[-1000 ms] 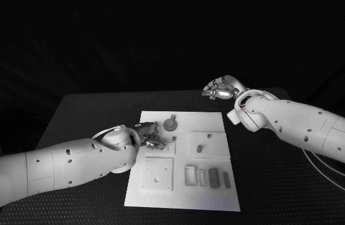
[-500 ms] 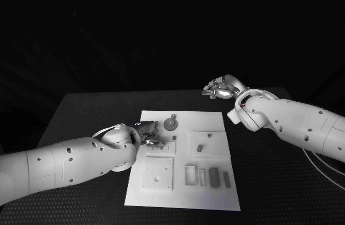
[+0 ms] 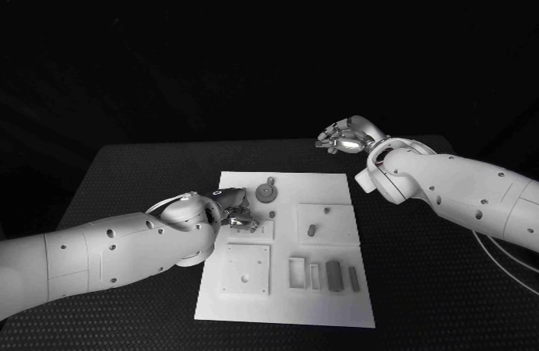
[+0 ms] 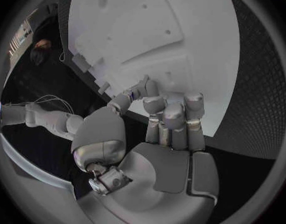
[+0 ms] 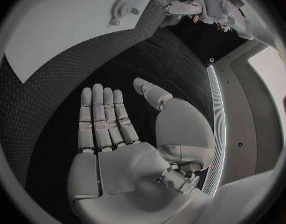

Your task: Assemble the parts on the task board

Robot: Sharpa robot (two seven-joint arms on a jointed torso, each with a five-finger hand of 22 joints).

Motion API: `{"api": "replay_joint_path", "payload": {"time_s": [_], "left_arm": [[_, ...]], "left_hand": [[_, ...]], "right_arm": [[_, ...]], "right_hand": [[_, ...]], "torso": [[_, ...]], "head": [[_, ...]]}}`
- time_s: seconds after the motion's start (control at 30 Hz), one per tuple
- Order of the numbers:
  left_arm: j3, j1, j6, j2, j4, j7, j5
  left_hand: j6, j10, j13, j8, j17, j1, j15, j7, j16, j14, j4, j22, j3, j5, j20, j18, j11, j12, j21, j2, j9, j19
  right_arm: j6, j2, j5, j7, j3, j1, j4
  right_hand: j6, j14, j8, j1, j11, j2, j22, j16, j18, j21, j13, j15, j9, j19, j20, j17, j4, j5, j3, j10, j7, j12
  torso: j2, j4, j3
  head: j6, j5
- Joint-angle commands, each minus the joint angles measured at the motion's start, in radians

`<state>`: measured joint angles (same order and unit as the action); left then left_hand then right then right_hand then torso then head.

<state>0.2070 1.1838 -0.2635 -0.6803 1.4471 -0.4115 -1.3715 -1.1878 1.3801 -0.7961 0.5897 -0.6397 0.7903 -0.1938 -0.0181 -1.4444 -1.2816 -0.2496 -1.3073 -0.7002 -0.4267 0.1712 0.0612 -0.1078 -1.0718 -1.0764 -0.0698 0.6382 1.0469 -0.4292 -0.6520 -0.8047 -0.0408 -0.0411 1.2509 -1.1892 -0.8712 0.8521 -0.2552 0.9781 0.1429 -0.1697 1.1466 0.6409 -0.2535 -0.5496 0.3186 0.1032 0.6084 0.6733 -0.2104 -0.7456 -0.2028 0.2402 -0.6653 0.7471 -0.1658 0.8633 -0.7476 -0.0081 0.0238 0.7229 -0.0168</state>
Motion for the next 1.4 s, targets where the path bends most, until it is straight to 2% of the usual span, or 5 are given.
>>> {"api": "replay_joint_path", "payload": {"time_s": [0.03, 1.07, 1.4], "left_arm": [[0.003, -0.003, 0.03, 0.002, 0.001, -0.002, 0.004], [0.003, -0.003, 0.044, -0.01, 0.002, -0.005, 0.007], [0.003, -0.003, 0.056, -0.009, 0.001, -0.006, 0.007]], "left_hand": [[-0.009, 0.017, 0.001, 0.002, 0.002, 0.044, -0.02, -0.015, -0.003, -0.008, -0.027, -0.015, -0.037, -0.007, 0.101, 0.02, -0.033, -0.003, -0.003, 0.052, 0.001, 0.002], [-0.007, 0.017, 0.002, 0.005, 0.002, 0.045, -0.021, -0.014, -0.002, -0.008, -0.028, -0.015, -0.039, -0.006, 0.101, 0.02, -0.033, -0.003, -0.003, 0.051, 0.0, 0.001], [-0.007, 0.017, 0.002, 0.005, 0.003, 0.045, -0.021, -0.014, -0.002, -0.008, -0.028, -0.015, -0.039, -0.005, 0.101, 0.02, -0.033, -0.003, -0.003, 0.051, -0.001, 0.001]], "right_arm": [[0.013, 0.0, -0.002, -0.01, 0.0, 0.0, 0.0], [0.012, 0.0, -0.002, -0.01, 0.0, -0.001, 0.0], [0.013, 0.0, -0.002, -0.01, 0.0, -0.001, 0.0]], "right_hand": [[0.008, -0.006, 0.003, -0.011, 0.0, 0.0, 0.001, -0.004, -0.001, 0.004, -0.002, 0.002, -0.001, 0.0, -0.004, 0.001, 0.0, 0.004, 0.006, -0.008, 0.001, 0.005], [0.009, -0.006, 0.003, -0.011, 0.0, 0.0, 0.003, -0.004, -0.002, 0.006, -0.004, 0.002, -0.002, 0.001, -0.004, 0.002, -0.001, 0.005, 0.007, -0.009, 0.0, 0.006], [0.009, -0.006, 0.003, -0.011, 0.0, 0.0, 0.003, -0.004, -0.002, 0.006, -0.004, 0.002, -0.002, 0.001, -0.004, 0.002, -0.001, 0.005, 0.007, -0.009, 0.0, 0.006]], "torso": [[0.0, -0.0002, 0.0], [0.0, 0.0008, -0.0012], [0.0, -0.0006, 0.0003]], "head": [[0.0, 0.0], [0.005, -0.001], [0.006, -0.002]]}}
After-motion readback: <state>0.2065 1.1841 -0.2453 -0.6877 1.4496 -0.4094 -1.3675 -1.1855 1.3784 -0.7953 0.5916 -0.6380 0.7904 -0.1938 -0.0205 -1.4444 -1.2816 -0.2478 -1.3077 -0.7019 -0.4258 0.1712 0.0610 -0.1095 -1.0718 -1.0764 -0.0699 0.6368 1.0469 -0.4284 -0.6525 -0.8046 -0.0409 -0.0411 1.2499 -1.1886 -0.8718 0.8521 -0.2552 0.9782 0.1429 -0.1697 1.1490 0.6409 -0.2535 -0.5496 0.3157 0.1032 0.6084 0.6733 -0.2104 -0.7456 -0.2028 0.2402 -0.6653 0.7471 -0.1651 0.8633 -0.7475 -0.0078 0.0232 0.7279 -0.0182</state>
